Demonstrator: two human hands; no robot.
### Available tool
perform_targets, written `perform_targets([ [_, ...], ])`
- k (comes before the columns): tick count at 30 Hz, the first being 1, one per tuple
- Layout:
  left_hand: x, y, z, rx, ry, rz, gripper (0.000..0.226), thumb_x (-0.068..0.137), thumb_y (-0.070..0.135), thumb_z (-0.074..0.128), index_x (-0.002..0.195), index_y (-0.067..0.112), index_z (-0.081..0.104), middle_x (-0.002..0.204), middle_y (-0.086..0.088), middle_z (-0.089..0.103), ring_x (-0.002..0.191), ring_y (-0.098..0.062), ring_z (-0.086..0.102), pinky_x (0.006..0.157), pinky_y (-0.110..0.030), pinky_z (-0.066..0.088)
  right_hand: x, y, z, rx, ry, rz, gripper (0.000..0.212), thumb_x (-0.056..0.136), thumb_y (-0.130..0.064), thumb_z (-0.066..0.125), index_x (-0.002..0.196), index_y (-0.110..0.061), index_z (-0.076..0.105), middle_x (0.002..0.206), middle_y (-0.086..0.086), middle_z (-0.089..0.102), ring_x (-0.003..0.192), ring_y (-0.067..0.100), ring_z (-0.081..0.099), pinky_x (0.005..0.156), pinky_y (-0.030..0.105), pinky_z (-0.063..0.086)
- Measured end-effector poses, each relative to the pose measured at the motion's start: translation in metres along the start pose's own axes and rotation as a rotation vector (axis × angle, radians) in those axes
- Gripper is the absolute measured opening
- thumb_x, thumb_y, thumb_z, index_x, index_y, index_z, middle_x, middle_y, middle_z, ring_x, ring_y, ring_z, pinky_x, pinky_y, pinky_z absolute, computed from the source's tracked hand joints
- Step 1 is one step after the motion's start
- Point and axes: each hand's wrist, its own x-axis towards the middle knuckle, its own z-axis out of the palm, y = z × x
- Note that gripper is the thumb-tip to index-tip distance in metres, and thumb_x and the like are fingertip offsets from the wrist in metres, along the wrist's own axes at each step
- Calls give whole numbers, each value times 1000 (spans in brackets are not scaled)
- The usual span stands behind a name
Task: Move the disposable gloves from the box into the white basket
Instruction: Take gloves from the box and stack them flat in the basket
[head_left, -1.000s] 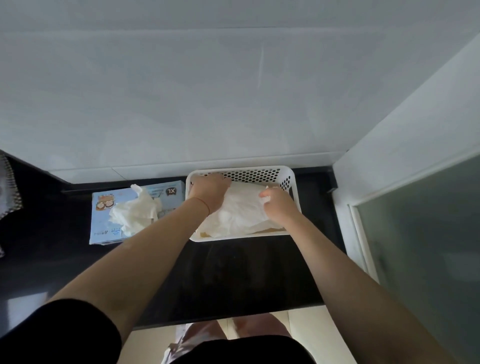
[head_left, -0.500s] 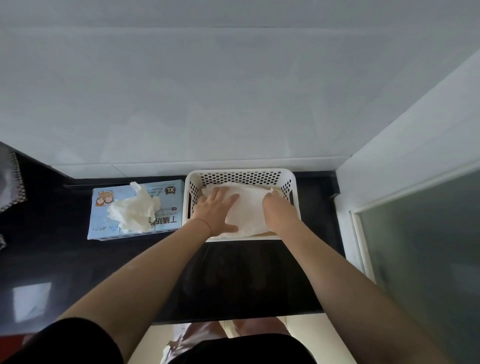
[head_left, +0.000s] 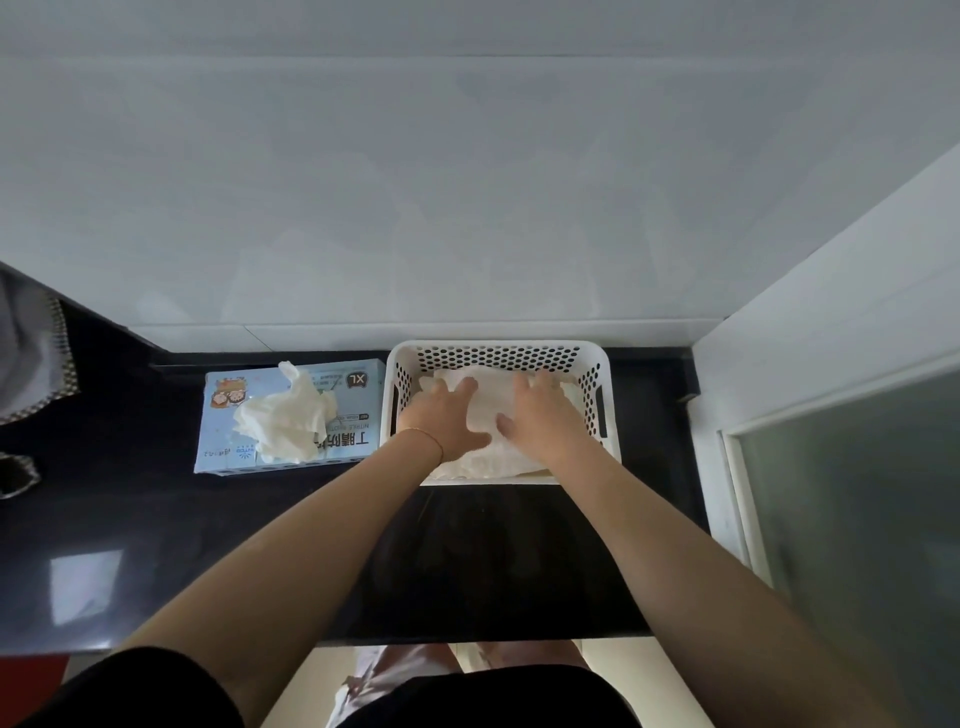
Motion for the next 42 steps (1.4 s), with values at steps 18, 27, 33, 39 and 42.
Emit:
perform_targets([
  [18,1,-18,-33,-132,-100,72,46,93,40,56,137,29,48,140,-7,51,114,-27,57,96,-39,49,-2,-18,-27,-122,58,76,32,93,-7,47,124,-9,53,110,8,63,102,29,61,81,37,48],
  [27,-66,-126,-94,-358,421,-114,14,90,28,53,90,24,66,91,3,67,83,-22,61,70,-30,51,-7,-164,-31,442,-82,-207,23,83,-36,73,97,-22,61,86,-12,55,81,12,56,65,25,39],
  [33,-83,-187,-96,-371,204,3,32,79,37,72,107,25,62,103,4,53,93,-16,54,81,-29,46,-3,-206,-9,285,23,-174,3,87,-20,61,89,-17,62,90,-3,63,83,20,60,70,33,48],
  [39,-78,-207,-81,-299,216,-25,53,78,43,75,124,26,54,120,0,49,98,-19,58,84,-36,53,1,-218,-33,417,206,-148,16,95,-15,51,90,-8,65,87,0,62,79,16,57,72,31,46],
  [42,-75,-214,-80,-312,299,-71,33,87,41,64,114,23,62,110,1,57,80,-17,60,68,-31,50,0,-226,-48,548,259,-136,12,97,-15,49,93,-10,59,86,-4,56,75,9,51,65,25,39],
])
